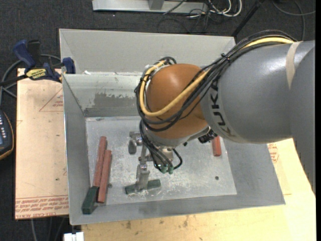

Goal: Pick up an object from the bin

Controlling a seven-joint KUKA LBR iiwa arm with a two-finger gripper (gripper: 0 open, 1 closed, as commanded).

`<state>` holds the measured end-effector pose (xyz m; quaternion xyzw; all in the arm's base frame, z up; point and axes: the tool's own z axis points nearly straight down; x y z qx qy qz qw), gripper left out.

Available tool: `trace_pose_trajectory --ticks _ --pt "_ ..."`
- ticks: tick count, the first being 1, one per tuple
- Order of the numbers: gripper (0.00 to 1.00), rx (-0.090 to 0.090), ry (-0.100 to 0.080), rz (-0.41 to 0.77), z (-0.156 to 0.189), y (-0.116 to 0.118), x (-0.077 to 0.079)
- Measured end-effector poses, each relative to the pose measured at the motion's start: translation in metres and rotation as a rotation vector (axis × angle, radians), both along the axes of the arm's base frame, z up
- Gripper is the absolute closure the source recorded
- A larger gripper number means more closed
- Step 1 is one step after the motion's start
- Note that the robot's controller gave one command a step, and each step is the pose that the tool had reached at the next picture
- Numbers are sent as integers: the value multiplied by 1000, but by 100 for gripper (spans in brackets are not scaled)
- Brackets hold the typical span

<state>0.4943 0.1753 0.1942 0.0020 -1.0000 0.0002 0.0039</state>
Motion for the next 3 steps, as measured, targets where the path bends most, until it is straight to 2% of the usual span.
trace_pose_trajectory --ticks 1,2,3 --pt "0 2 -13 225 -107 -26 -13" --pt "100 3 -8 226 -106 -26 -14" --pt "100 3 -9 185 -93 -28 -13"
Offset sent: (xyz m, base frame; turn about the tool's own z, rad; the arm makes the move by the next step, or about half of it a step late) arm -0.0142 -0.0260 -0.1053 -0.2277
